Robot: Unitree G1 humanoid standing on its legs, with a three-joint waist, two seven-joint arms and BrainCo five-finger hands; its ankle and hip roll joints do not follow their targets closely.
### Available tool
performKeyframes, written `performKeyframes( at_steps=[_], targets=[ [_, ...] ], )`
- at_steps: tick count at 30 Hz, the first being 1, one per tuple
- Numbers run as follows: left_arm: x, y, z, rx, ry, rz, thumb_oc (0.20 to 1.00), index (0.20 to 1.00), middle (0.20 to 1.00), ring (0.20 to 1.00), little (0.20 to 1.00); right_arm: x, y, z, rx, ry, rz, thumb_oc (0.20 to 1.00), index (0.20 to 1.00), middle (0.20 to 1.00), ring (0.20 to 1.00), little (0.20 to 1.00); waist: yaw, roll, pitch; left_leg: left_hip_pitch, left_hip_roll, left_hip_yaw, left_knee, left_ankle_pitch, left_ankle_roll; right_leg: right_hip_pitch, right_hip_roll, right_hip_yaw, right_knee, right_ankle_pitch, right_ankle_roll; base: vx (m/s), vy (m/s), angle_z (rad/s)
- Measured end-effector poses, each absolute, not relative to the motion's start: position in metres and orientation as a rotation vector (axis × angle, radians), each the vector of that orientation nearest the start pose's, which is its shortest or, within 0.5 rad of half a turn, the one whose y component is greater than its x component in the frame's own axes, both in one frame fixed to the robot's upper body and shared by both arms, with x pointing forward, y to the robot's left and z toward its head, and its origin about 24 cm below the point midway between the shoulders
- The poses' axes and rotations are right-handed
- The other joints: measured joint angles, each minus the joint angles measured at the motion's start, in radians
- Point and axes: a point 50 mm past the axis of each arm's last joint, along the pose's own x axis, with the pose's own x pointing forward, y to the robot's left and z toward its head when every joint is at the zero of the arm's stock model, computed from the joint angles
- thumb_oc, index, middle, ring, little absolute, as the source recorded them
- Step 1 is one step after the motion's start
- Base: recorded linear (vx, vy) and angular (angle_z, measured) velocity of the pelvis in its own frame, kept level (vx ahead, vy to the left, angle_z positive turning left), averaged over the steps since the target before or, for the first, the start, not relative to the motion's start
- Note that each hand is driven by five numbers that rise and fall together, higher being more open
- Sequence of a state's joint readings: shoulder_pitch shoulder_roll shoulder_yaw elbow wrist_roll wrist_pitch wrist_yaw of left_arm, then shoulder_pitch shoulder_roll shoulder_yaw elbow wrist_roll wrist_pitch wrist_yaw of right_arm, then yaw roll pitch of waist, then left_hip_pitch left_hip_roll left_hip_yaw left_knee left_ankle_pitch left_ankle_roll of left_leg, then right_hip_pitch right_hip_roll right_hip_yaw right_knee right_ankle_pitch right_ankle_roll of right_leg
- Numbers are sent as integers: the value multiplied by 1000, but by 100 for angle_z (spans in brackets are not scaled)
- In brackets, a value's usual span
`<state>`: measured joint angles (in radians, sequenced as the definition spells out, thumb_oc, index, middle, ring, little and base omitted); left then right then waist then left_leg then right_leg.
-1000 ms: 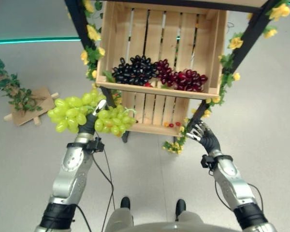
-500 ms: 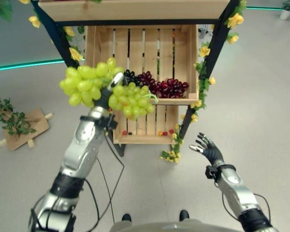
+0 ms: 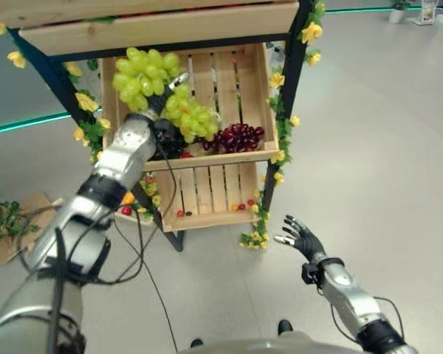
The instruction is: Pick up the fruits from the basket on one side to the basket on the other side
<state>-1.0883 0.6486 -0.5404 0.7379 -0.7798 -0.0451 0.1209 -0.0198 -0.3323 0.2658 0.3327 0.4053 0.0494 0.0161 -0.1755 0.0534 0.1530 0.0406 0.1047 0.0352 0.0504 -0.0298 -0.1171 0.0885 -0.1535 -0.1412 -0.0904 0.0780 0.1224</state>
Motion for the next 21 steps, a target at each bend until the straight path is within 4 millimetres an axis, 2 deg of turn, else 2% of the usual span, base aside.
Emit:
performKeyframes(
  at_steps=[1, 2, 4, 5, 9, 10, 12, 13, 14, 17, 21],
  targets=[
    [406, 198, 237, 142, -226, -23, 200, 200, 200, 200, 200, 233, -175, -37, 24, 434, 152, 1000, 1000, 1000, 1000, 1000, -5, 1, -1, 0, -2, 4, -1, 0, 0, -4, 0, 4, 0, 0, 0, -16, 23, -15],
    [414, 208, 243, 273, -174, 24, 200, 200, 200, 200, 200, 233, -174, -38, 21, 436, 160, 1000, 1000, 1000, 1000, 1000, 1, 1, -2, -2, -1, 15, -2, 0, 0, -12, 1, 13, 0, 2, 0, -17, 26, -22],
    [417, 230, 255, 366, -135, 130, 200, 200, 200, 200, 200, 235, -172, -37, 18, 432, 171, 1000, 1000, 1000, 1000, 1000, -9, 3, -3, -5, 1, 22, -6, 0, 0, -25, 0, 23, 1, 4, 1, -27, 33, -18],
    [416, 239, 259, 472, -117, 166, 200, 200, 200, 200, 200, 235, -171, -36, 17, 429, 172, 1000, 1000, 1000, 1000, 1000, -25, 4, -3, -8, -1, 23, -7, 0, 0, -30, -1, 26, 1, 5, 1, -23, 29, -3],
    [414, 251, 261, 703, -90, 223, 200, 200, 200, 200, 200, 235, -172, -36, 25, 426, 170, 1000, 1000, 1000, 1000, 1000, -32, 4, -4, -32, -3, 37, -7, 0, 0, -63, -1, 39, 2, 9, 1, -18, 17, -9],
    [414, 252, 264, 794, -77, 242, 1000, 1000, 1000, 1000, 1000, 233, -172, -37, 26, 429, 170, 1000, 1000, 1000, 1000, 1000, -28, 4, -4, -41, -2, 43, -7, 1, 1, -76, -2, 43, 3, 11, 1, -10, 14, -13],
    [416, 248, 273, 1090, -81, 288, 1000, 1000, 1000, 1000, 1000, 232, -172, -37, 17, 427, 175, 1000, 1000, 1000, 1000, 1000, -33, 5, -4, -47, -3, 47, -8, 1, 2, -87, -4, 46, 3, 11, 2, -15, 13, -7],
    [418, 233, 287, 1355, -119, 315, 1000, 1000, 1000, 1000, 1000, 231, -173, -36, -4, 419, 189, 1000, 1000, 1000, 1000, 1000, -29, 4, -3, -55, -8, 47, -8, 2, 2, -94, -6, 46, 4, 13, 4, -21, 19, -3],
    [419, 227, 295, 1477, -156, 317, 1000, 1000, 1000, 1000, 1000, 232, -173, -35, -14, 412, 198, 1000, 1000, 1000, 1000, 1000, -27, 4, -2, -59, -10, 47, -8, 2, 3, -97, -7, 46, 4, 13, 5, -17, 20, -8],
    [417, 213, 314, 1682, -267, 346, 1000, 1000, 1000, 1000, 1000, 232, -176, -31, -17, 380, 194, 1000, 1000, 1000, 1000, 1000, -35, 13, 3, -60, -11, 49, -15, 1, 2, -118, -7, 45, 14, 13, 5, -13, 11, -15],
    [417, 207, 315, 1769, -304, 318, 1000, 1000, 1000, 1000, 1000, 232, -183, -30, -35, 383, 189, 1000, 1000, 1000, 1000, 1000, -53, 21, 18, -61, -9, 48, -24, 2, 3, -125, -7, 44, 17, 13, 5, 2, 0, -2]
  ],
)
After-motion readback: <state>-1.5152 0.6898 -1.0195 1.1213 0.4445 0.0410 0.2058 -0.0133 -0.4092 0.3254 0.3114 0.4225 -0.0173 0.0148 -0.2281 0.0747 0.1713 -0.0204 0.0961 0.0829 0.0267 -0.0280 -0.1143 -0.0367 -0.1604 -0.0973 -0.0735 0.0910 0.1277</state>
